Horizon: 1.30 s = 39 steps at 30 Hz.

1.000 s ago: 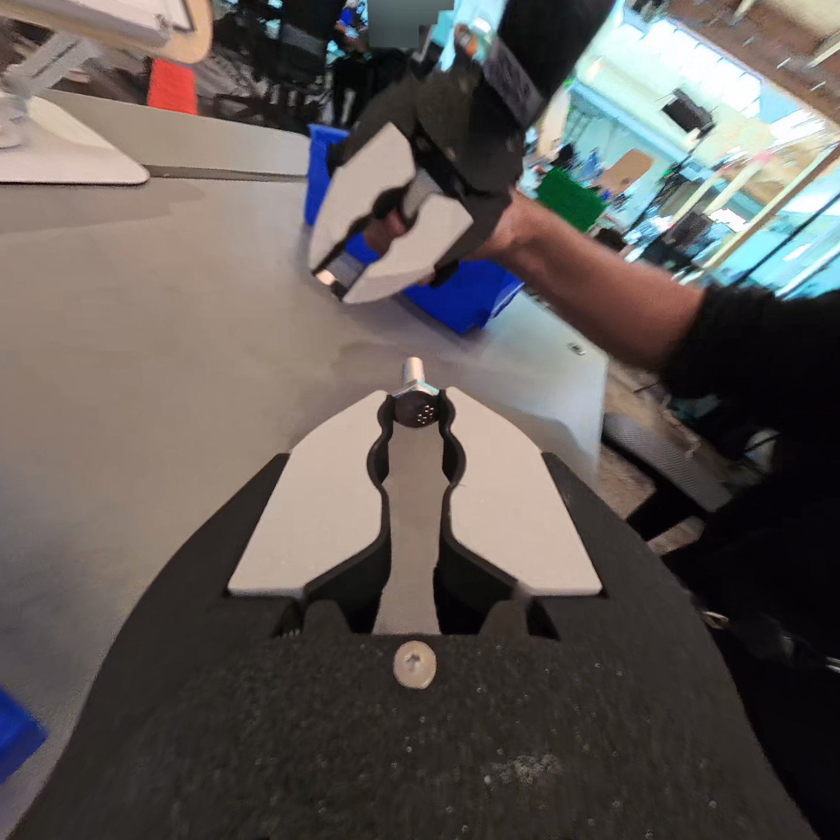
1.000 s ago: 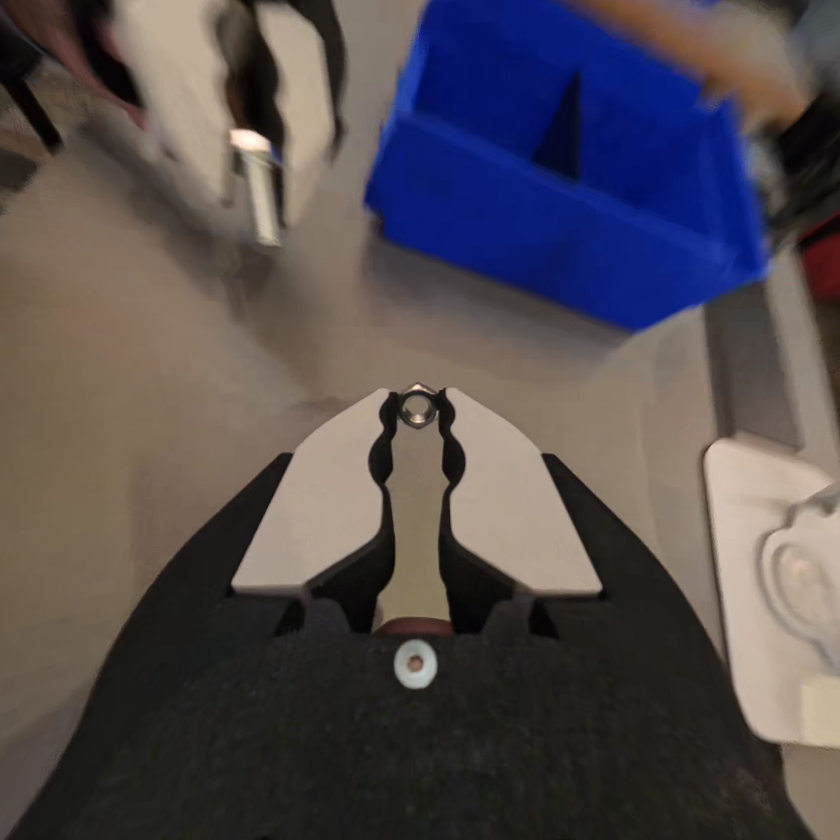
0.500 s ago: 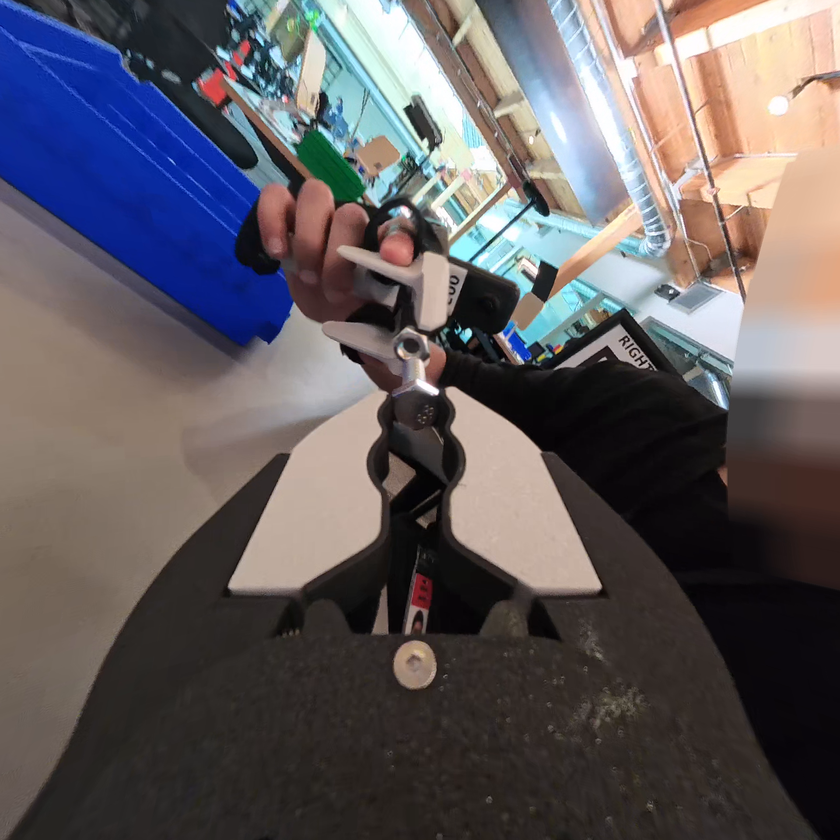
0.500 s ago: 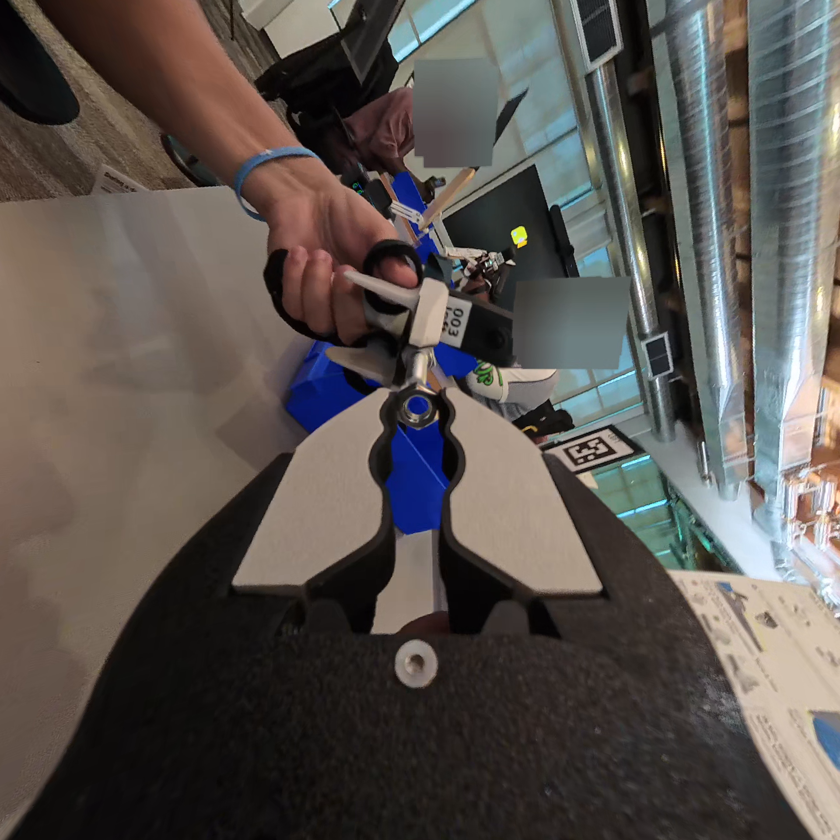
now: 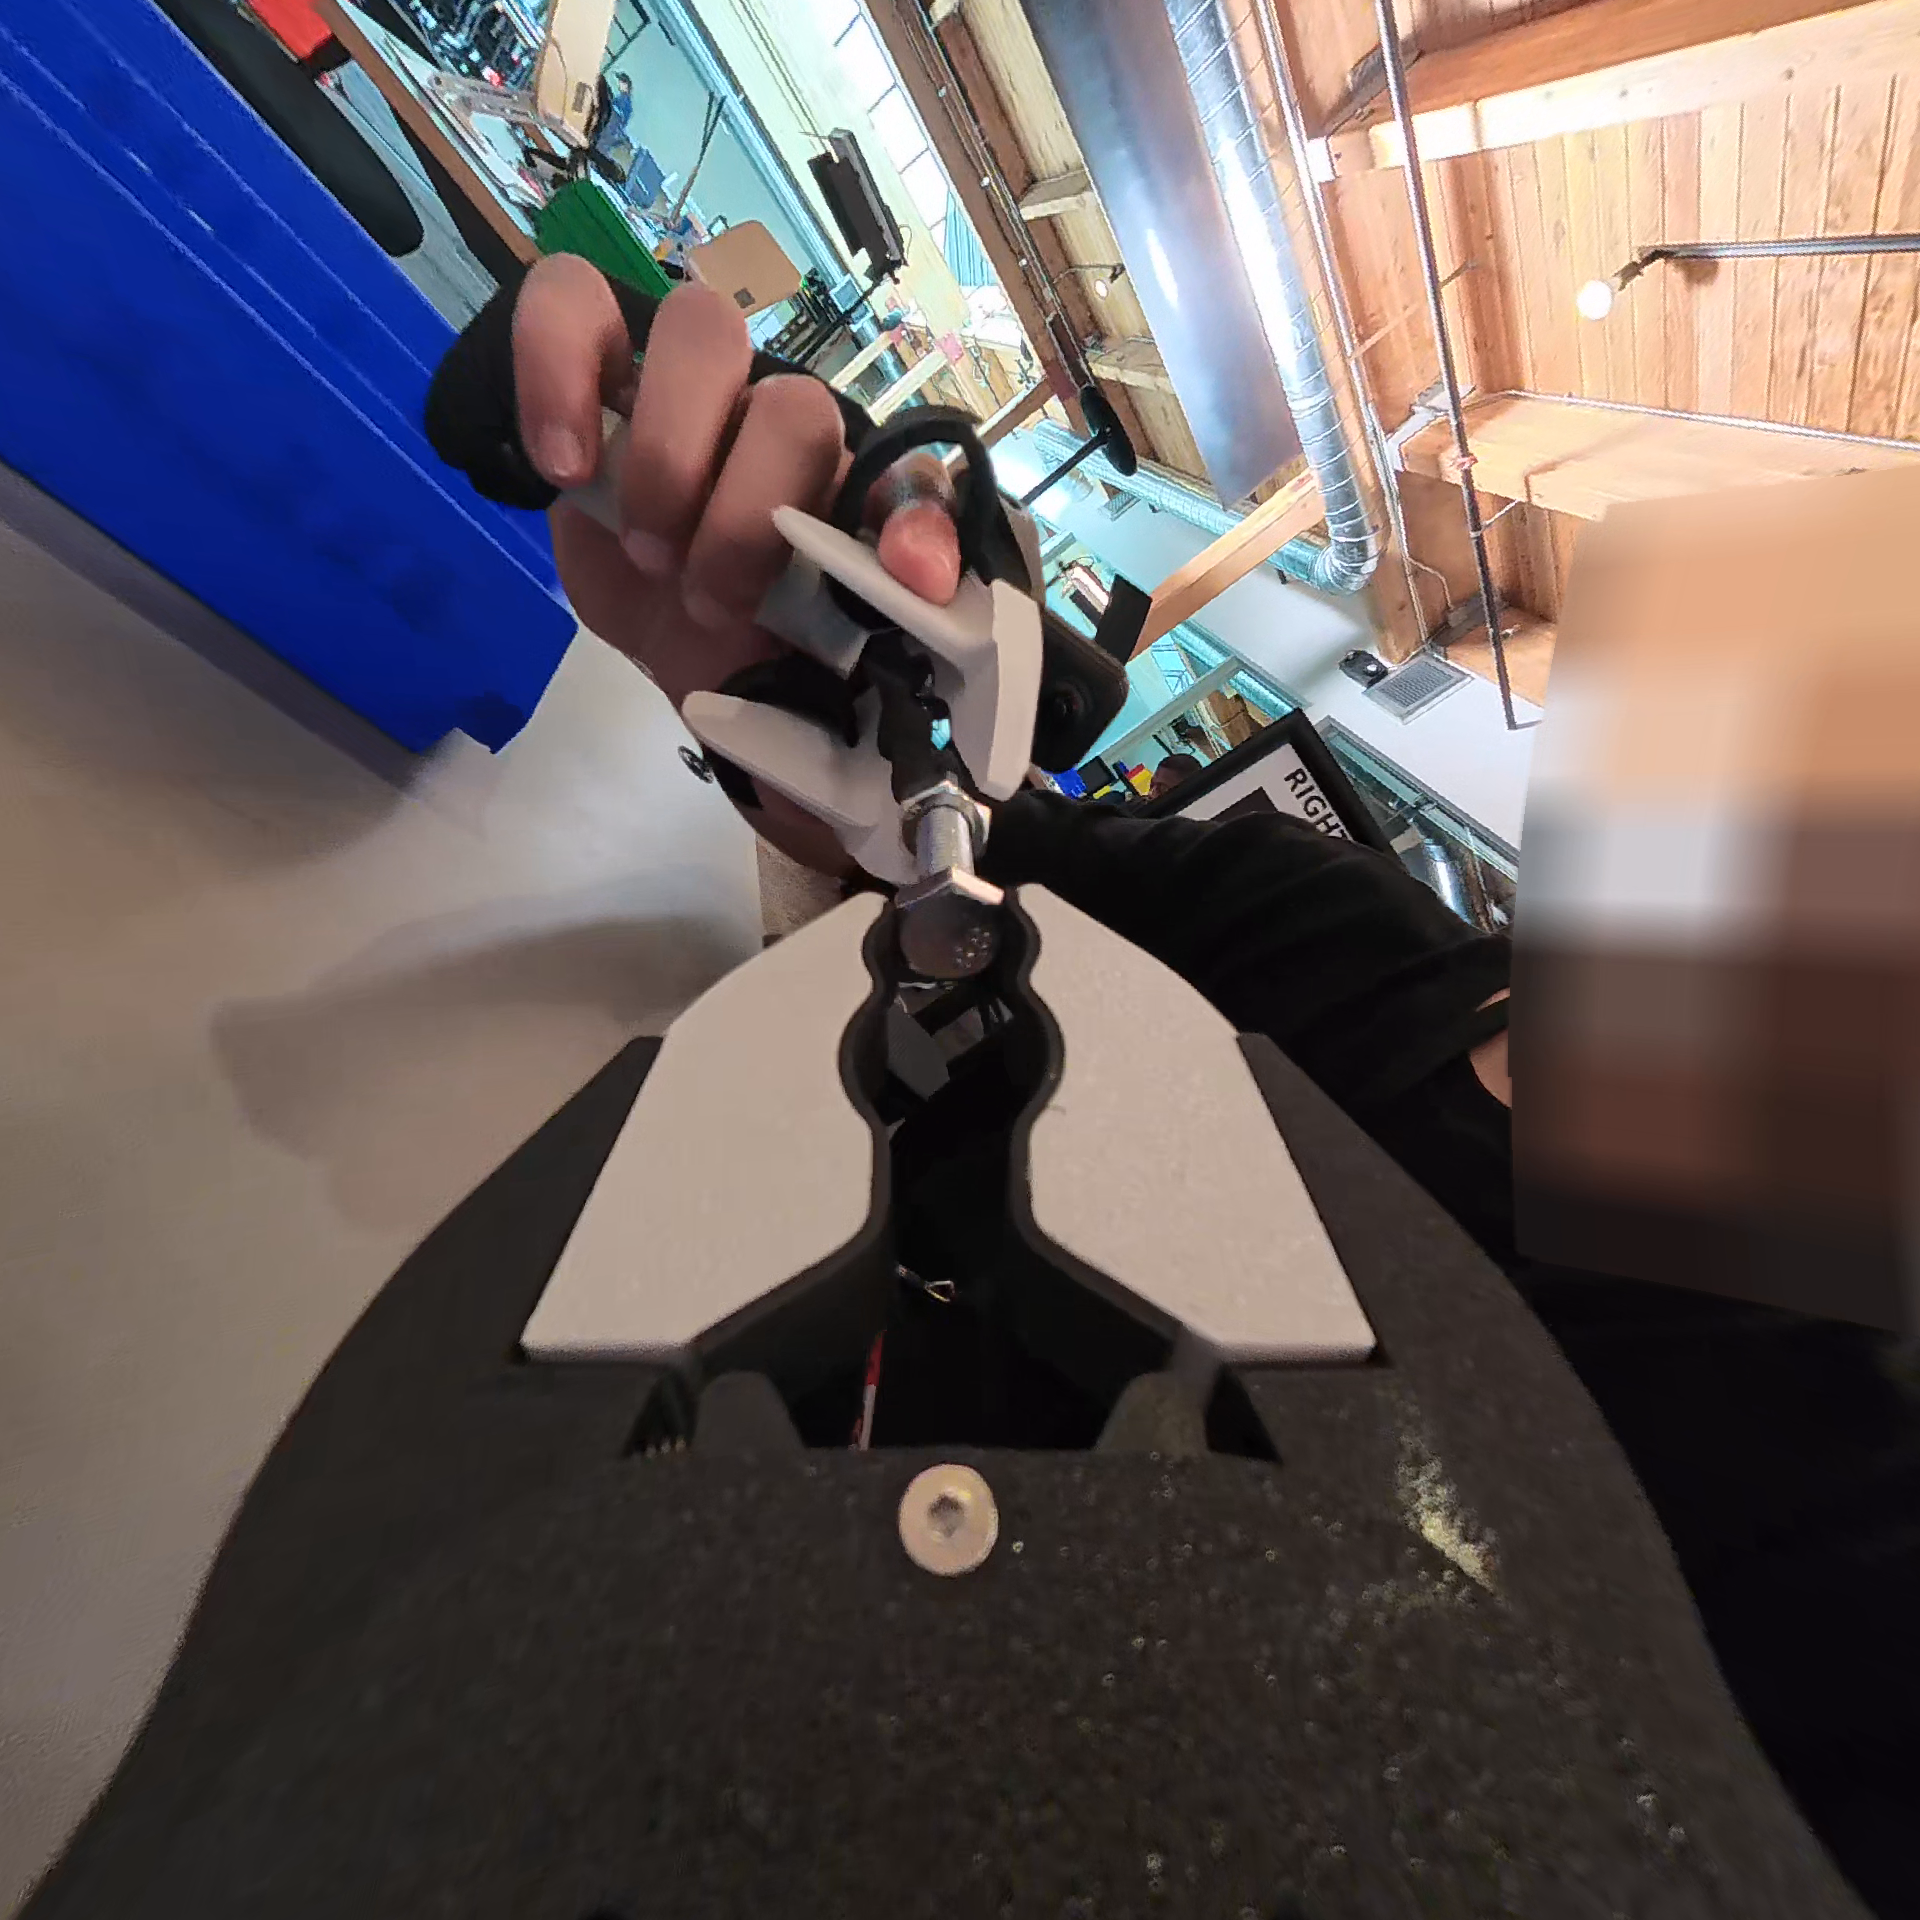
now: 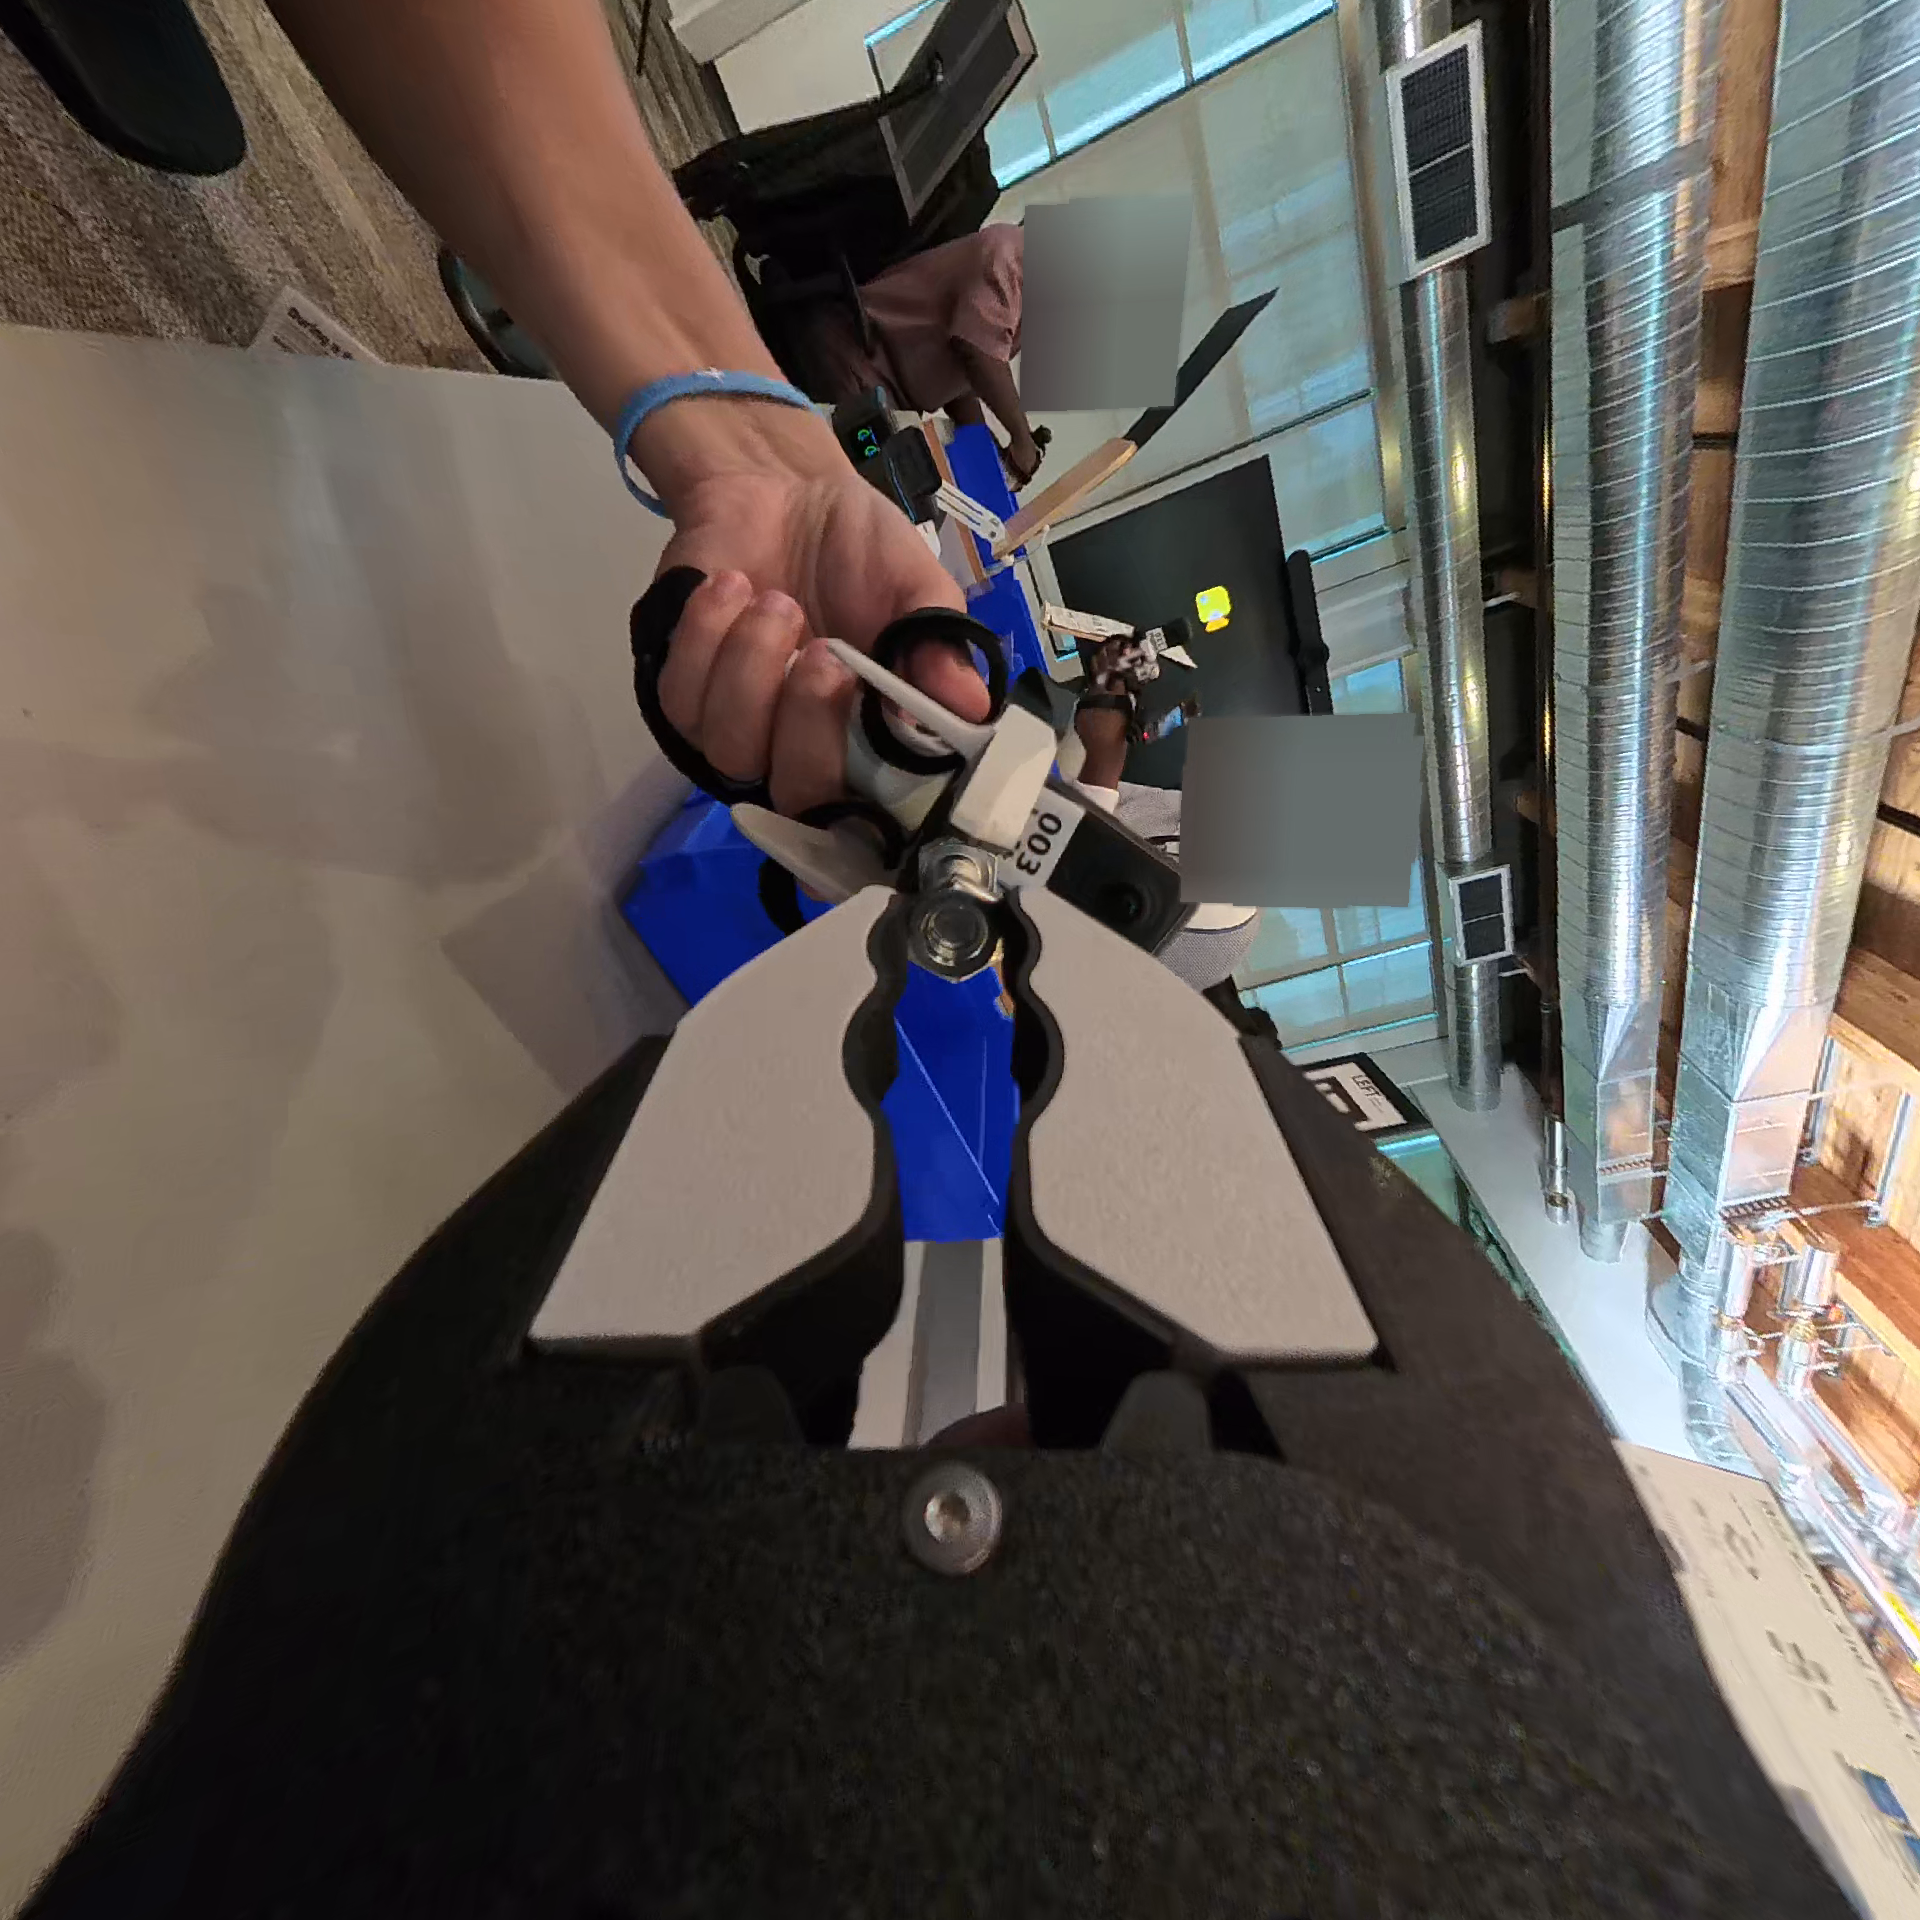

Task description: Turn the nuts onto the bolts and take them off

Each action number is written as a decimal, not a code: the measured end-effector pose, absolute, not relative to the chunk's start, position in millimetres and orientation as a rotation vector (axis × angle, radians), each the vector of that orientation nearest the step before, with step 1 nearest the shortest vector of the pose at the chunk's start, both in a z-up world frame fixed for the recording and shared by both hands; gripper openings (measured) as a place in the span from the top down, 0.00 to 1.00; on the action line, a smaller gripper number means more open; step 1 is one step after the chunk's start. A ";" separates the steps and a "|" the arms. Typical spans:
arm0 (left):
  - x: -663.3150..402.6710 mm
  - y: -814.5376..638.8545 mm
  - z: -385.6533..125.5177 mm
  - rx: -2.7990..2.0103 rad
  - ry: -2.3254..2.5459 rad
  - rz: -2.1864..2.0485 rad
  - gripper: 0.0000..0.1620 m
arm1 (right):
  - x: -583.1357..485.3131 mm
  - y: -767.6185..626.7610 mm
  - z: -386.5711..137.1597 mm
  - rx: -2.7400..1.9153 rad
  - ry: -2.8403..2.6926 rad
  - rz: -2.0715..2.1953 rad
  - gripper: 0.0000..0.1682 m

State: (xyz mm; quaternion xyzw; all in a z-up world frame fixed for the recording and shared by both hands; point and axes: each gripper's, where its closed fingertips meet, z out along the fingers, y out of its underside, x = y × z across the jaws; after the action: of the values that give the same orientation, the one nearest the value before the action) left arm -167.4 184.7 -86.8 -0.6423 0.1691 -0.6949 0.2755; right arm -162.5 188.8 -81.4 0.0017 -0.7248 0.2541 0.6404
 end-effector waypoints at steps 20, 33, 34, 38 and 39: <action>-152.0 196.5 -81.1 -1.619 0.634 -1.512 0.89 | -152.8 204.5 -67.9 -0.591 -1.629 1.246 0.90; -161.0 215.2 -96.8 -1.652 0.774 -0.927 0.89 | -163.0 221.5 -81.6 -1.208 -1.511 1.733 0.90; -161.9 216.1 -98.5 -1.650 0.790 -0.876 0.89 | -163.6 222.1 -84.0 -1.273 -1.496 1.783 0.90; -165.0 219.3 -108.8 -1.659 0.857 -0.723 0.89 | -166.1 224.3 -93.1 -1.501 -1.409 1.932 0.90; -165.3 219.3 -111.0 -1.664 0.873 -0.692 0.89 | -166.3 224.4 -94.9 -1.556 -1.380 1.980 0.90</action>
State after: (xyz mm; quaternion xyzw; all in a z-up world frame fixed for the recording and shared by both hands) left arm -165.3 219.3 -111.0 -0.6997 0.3672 -0.2910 0.5393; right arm -166.3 224.4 -94.9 -0.5369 -0.4763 0.6832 0.1345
